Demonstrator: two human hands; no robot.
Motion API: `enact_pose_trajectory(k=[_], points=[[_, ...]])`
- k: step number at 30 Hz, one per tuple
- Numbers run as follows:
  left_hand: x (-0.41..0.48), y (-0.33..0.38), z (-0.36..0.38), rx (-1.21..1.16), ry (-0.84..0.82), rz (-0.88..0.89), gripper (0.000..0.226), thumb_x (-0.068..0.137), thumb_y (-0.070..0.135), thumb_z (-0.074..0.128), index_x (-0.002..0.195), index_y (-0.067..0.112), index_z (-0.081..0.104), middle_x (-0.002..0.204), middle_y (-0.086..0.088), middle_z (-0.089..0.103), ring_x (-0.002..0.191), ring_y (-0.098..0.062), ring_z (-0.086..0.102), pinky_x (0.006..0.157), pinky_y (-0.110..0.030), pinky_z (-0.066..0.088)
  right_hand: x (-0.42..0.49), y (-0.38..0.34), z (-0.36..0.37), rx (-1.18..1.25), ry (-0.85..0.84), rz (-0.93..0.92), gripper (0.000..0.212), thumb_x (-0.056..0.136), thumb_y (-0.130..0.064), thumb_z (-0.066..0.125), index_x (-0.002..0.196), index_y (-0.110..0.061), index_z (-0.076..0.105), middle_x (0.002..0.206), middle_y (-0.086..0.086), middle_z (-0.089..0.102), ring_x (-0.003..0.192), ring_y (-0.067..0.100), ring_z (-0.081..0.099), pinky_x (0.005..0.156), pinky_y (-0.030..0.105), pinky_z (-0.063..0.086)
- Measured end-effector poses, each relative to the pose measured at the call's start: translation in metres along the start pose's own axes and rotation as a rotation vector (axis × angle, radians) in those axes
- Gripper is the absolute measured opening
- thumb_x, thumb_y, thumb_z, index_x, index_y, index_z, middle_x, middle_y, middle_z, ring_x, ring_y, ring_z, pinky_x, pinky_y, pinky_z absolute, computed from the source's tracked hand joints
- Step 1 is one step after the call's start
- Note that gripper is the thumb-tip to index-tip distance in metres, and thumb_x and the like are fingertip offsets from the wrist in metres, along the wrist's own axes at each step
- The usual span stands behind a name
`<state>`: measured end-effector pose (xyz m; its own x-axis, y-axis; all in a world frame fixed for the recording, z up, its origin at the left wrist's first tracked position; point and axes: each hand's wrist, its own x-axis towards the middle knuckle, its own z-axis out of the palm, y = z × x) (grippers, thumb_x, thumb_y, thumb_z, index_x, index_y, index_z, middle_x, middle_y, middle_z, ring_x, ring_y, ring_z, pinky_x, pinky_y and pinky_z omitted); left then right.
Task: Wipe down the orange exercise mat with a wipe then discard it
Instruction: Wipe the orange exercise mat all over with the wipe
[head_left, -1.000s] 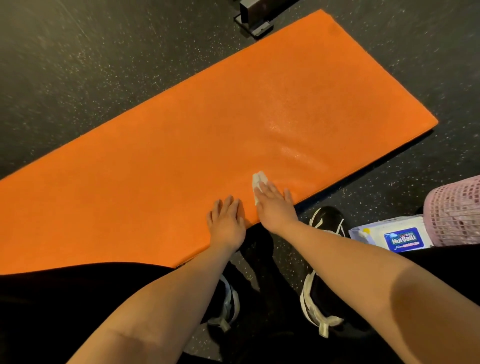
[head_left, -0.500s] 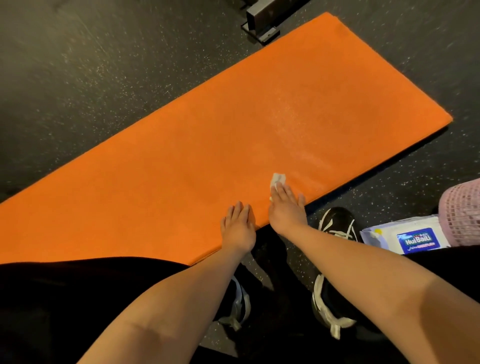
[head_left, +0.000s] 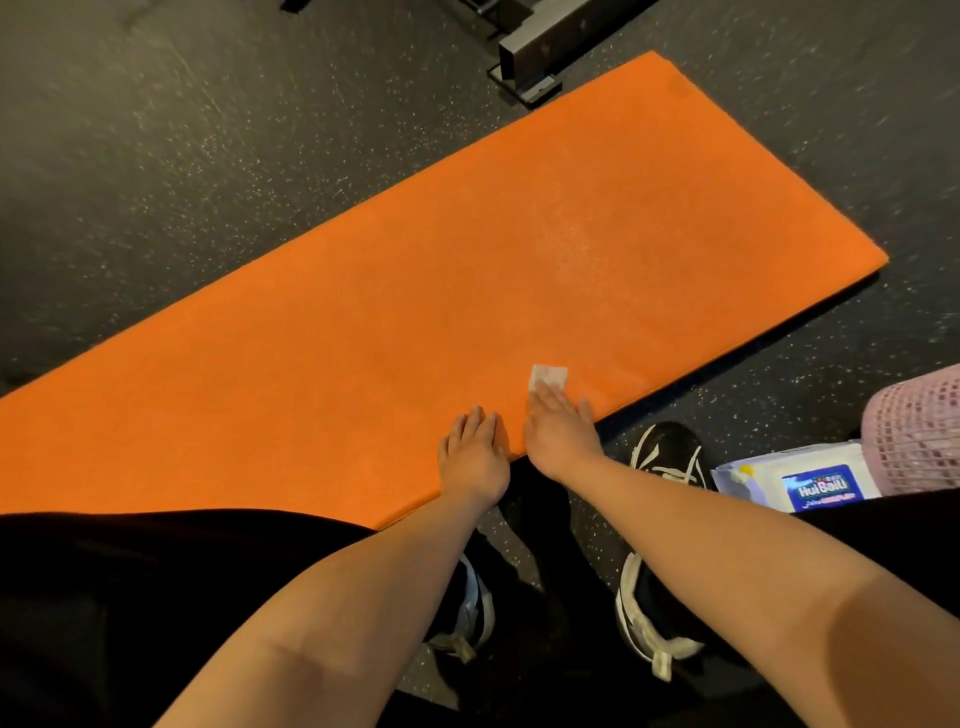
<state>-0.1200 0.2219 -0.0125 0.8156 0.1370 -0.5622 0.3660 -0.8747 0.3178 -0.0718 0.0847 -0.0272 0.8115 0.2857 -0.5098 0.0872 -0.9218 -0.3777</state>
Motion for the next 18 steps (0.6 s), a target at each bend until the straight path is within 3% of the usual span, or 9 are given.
enact_pose_trajectory(k=[5, 12, 16, 18], points=[[0.0, 0.001, 0.001, -0.031, 0.012, -0.002, 0.05, 0.108, 0.037, 0.026, 0.158, 0.033, 0.024, 0.168, 0.005, 0.008, 0.155, -0.019, 0.0, 0.122, -0.043, 0.002, -0.006, -0.01, 0.01, -0.015, -0.068, -0.214, 0.053, 0.11, -0.025, 0.021, 0.163, -0.021, 0.013, 0.17, -0.007, 0.006, 0.156, 0.01, -0.003, 0.126, 0.044, -0.002], [-0.001, 0.003, -0.005, -0.014, 0.03, -0.002, 0.05, 0.107, 0.028, 0.03, 0.157, 0.03, 0.028, 0.168, 0.003, 0.012, 0.154, -0.022, 0.004, 0.122, -0.044, 0.004, 0.01, 0.011, -0.002, -0.02, 0.009, 0.014, 0.056, 0.109, -0.026, 0.025, 0.163, -0.019, 0.013, 0.17, -0.002, 0.004, 0.156, 0.015, -0.005, 0.126, 0.048, 0.0], [0.002, 0.003, -0.006, -0.034, 0.04, -0.032, 0.05, 0.108, 0.038, 0.024, 0.157, 0.031, 0.026, 0.167, 0.008, 0.015, 0.153, -0.02, 0.008, 0.121, -0.044, 0.006, 0.001, -0.015, 0.012, 0.015, -0.082, -0.206, 0.053, 0.11, -0.027, 0.02, 0.163, -0.019, 0.015, 0.17, -0.004, 0.007, 0.156, 0.011, -0.003, 0.127, 0.043, -0.001], [0.005, 0.003, -0.008, -0.025, 0.029, -0.037, 0.05, 0.108, 0.039, 0.022, 0.158, 0.032, 0.024, 0.167, 0.009, 0.014, 0.152, -0.021, 0.009, 0.121, -0.044, 0.008, 0.005, -0.013, 0.013, -0.011, -0.093, -0.223, 0.054, 0.11, -0.027, 0.02, 0.163, -0.022, 0.012, 0.17, -0.007, 0.004, 0.156, 0.01, -0.005, 0.126, 0.044, -0.003]])
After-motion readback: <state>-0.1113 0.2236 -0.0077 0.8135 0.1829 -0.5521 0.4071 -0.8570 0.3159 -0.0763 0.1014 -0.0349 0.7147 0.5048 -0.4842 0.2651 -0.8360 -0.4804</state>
